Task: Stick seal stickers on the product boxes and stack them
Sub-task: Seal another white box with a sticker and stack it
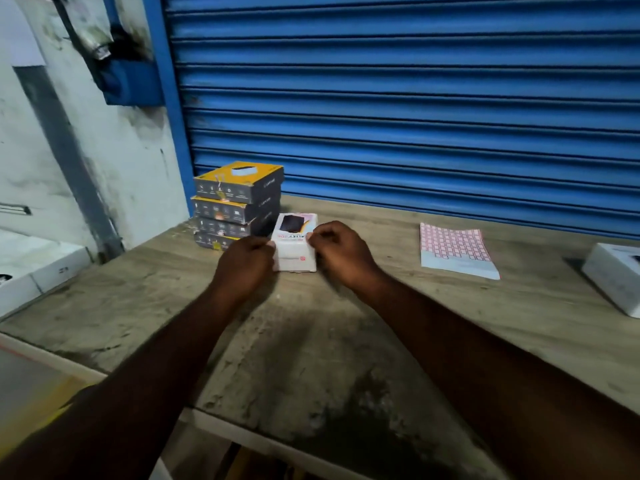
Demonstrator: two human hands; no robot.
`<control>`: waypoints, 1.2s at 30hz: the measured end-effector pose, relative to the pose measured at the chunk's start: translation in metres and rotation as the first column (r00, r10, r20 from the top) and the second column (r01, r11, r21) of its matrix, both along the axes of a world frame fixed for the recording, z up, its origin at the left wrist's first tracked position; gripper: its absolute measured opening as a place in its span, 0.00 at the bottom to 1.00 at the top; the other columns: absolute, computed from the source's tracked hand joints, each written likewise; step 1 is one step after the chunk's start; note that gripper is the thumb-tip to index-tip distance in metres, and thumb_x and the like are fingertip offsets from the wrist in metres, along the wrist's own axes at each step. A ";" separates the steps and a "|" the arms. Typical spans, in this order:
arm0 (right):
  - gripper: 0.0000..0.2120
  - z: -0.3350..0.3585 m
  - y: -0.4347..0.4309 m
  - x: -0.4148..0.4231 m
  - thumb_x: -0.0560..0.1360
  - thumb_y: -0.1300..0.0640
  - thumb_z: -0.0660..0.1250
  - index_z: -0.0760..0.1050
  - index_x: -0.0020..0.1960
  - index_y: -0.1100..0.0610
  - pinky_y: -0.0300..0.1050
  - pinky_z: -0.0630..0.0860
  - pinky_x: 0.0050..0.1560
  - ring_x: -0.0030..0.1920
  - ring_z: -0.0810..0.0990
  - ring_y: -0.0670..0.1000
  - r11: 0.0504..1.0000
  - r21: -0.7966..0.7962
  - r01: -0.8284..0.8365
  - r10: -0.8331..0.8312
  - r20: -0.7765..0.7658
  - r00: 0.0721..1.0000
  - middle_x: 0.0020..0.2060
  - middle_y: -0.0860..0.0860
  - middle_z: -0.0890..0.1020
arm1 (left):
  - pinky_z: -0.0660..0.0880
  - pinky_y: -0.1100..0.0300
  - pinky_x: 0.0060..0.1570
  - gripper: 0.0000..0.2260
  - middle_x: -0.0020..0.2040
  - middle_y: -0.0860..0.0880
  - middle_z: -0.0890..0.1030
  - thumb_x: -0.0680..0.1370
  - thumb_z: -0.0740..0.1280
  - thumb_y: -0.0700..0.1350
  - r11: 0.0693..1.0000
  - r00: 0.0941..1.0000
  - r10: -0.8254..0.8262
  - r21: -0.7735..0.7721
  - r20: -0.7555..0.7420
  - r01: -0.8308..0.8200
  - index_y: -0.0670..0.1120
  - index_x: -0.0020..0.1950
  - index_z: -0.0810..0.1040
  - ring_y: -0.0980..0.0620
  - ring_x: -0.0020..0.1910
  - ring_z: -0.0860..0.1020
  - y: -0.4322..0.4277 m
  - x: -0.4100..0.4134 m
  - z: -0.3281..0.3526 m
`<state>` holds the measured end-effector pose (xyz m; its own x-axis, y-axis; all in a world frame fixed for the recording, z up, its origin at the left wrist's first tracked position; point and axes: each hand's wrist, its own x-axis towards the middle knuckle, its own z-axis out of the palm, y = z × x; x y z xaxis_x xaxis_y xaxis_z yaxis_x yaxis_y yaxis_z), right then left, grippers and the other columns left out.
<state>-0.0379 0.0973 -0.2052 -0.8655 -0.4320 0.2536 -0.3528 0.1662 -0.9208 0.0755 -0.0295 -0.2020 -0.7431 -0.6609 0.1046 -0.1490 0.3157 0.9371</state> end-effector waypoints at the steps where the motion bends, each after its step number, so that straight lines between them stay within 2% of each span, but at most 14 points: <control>1: 0.05 0.001 0.008 -0.004 0.72 0.52 0.73 0.80 0.45 0.52 0.56 0.79 0.57 0.50 0.83 0.54 0.998 -0.045 0.037 -0.036 0.021 0.999 0.46 0.50 0.86 | 0.77 0.41 0.61 0.19 0.53 0.41 0.85 0.69 0.66 0.53 0.999 1.000 -0.003 0.036 -0.027 0.004 0.44 0.54 0.83 0.40 0.55 0.83 0.009 -0.002 0.002; 4: 0.07 0.004 0.039 -0.013 0.72 0.54 0.74 0.76 0.40 0.50 0.58 0.80 0.55 0.48 0.84 0.54 0.988 -0.119 0.100 -0.094 0.051 0.994 0.44 0.52 0.85 | 0.80 0.49 0.56 0.09 0.48 0.44 0.86 0.77 0.69 0.51 0.987 0.990 -0.044 0.149 -0.132 0.063 0.47 0.44 0.83 0.45 0.49 0.84 0.041 -0.014 0.007; 6: 0.09 0.009 0.064 -0.017 0.71 0.56 0.76 0.75 0.42 0.51 0.55 0.81 0.53 0.48 0.84 0.56 0.983 -0.141 0.115 -0.107 0.063 0.992 0.46 0.54 0.84 | 0.81 0.53 0.50 0.06 0.49 0.42 0.85 0.80 0.68 0.46 0.975 0.980 -0.080 0.190 -0.182 0.114 0.45 0.46 0.80 0.45 0.49 0.84 0.061 -0.026 0.010; 9: 0.14 0.020 0.105 -0.020 0.72 0.60 0.76 0.72 0.52 0.56 0.43 0.77 0.38 0.44 0.81 0.54 0.976 -0.200 0.092 -0.061 0.154 0.986 0.47 0.56 0.82 | 0.82 0.52 0.48 0.08 0.50 0.43 0.86 0.79 0.69 0.50 0.965 0.975 -0.114 0.211 -0.189 0.153 0.45 0.47 0.79 0.46 0.48 0.85 0.091 -0.043 0.013; 11: 0.23 0.026 0.136 -0.019 0.72 0.61 0.75 0.68 0.62 0.57 0.40 0.77 0.32 0.41 0.80 0.51 0.972 -0.224 0.076 -0.027 0.217 0.976 0.47 0.56 0.80 | 0.81 0.55 0.41 0.09 0.49 0.44 0.86 0.79 0.69 0.51 0.951 0.969 -0.148 0.239 -0.198 0.194 0.46 0.47 0.77 0.47 0.46 0.85 0.113 -0.057 0.014; 14: 0.36 0.031 0.173 -0.024 0.71 0.63 0.76 0.60 0.72 0.56 0.55 0.82 0.49 0.46 0.82 0.53 0.969 -0.233 0.081 -0.014 0.276 0.961 0.47 0.54 0.81 | 0.77 0.62 0.29 0.09 0.48 0.44 0.85 0.79 0.69 0.49 0.923 0.954 -0.196 0.287 -0.227 0.258 0.45 0.46 0.74 0.47 0.43 0.84 0.148 -0.074 0.017; 17: 0.36 0.036 0.207 -0.033 0.72 0.64 0.74 0.60 0.75 0.57 0.57 0.81 0.52 0.53 0.83 0.57 0.959 -0.267 0.093 0.009 0.357 0.934 0.56 0.55 0.81 | 0.81 0.58 0.33 0.09 0.49 0.42 0.84 0.79 0.70 0.47 0.907 0.942 -0.248 0.287 -0.228 0.308 0.46 0.44 0.73 0.44 0.45 0.84 0.175 -0.094 0.019; 19: 0.27 0.036 0.224 -0.041 0.72 0.64 0.74 0.70 0.68 0.60 0.56 0.82 0.52 0.56 0.83 0.59 0.964 -0.256 0.070 0.025 0.350 0.936 0.59 0.59 0.81 | 0.81 0.58 0.35 0.08 0.49 0.42 0.83 0.79 0.70 0.46 0.900 0.931 -0.287 0.268 -0.228 0.343 0.47 0.43 0.73 0.45 0.45 0.83 0.186 -0.107 0.021; 21: 0.24 0.032 0.237 -0.049 0.71 0.64 0.76 0.72 0.64 0.58 0.55 0.82 0.53 0.55 0.83 0.57 0.964 -0.249 0.094 -0.002 0.347 0.938 0.57 0.56 0.82 | 0.80 0.56 0.39 0.08 0.47 0.43 0.83 0.79 0.70 0.45 0.878 0.912 -0.343 0.266 -0.227 0.397 0.47 0.42 0.74 0.46 0.43 0.82 0.197 -0.119 0.022; 25: 0.38 0.023 0.255 -0.064 0.69 0.61 0.78 0.59 0.71 0.51 0.51 0.82 0.49 0.56 0.83 0.54 0.962 -0.253 0.106 0.006 0.406 0.914 0.60 0.53 0.80 | 0.79 0.49 0.50 0.04 0.47 0.45 0.83 0.79 0.68 0.42 0.789 0.861 -0.458 0.347 -0.221 0.508 0.47 0.45 0.74 0.47 0.45 0.82 0.211 -0.128 0.014; 27: 0.34 0.022 0.260 -0.070 0.70 0.58 0.78 0.64 0.70 0.54 0.49 0.82 0.44 0.55 0.84 0.54 0.957 -0.274 0.089 0.026 0.392 0.920 0.61 0.55 0.81 | 0.79 0.49 0.51 0.03 0.49 0.44 0.84 0.79 0.67 0.40 0.763 0.833 -0.500 0.335 -0.237 0.553 0.47 0.49 0.75 0.47 0.47 0.82 0.208 -0.127 0.013; 30: 0.26 0.024 0.260 -0.070 0.70 0.57 0.77 0.73 0.65 0.57 0.44 0.80 0.41 0.50 0.85 0.50 0.952 -0.292 0.089 0.012 0.330 0.944 0.57 0.56 0.84 | 0.80 0.54 0.45 0.11 0.47 0.47 0.85 0.79 0.62 0.33 0.735 0.792 -0.527 0.303 -0.307 0.607 0.46 0.56 0.77 0.50 0.44 0.83 0.193 -0.121 0.014; 33: 0.24 0.022 0.256 -0.063 0.68 0.61 0.78 0.74 0.62 0.58 0.43 0.81 0.42 0.48 0.84 0.50 0.966 -0.246 0.082 -0.039 0.172 0.984 0.55 0.56 0.84 | 0.82 0.56 0.47 0.19 0.52 0.46 0.86 0.74 0.66 0.30 0.668 0.725 -0.590 0.290 -0.354 0.685 0.43 0.62 0.76 0.50 0.47 0.84 0.185 -0.115 0.009; 36: 0.27 0.023 0.252 -0.055 0.65 0.66 0.80 0.74 0.60 0.57 0.50 0.83 0.46 0.46 0.82 0.51 0.959 -0.272 0.083 -0.098 -0.043 0.994 0.52 0.52 0.83 | 0.82 0.55 0.48 0.23 0.54 0.48 0.85 0.69 0.71 0.36 0.674 0.700 -0.602 0.226 -0.385 0.704 0.46 0.63 0.75 0.50 0.50 0.84 0.188 -0.114 0.008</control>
<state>-0.0929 0.3495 -0.1823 -0.8792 -0.2611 0.3985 -0.3995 -0.0519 -0.9153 -0.0381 0.1580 -0.1936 -0.9721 -0.0431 0.2305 0.2338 -0.0999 0.9671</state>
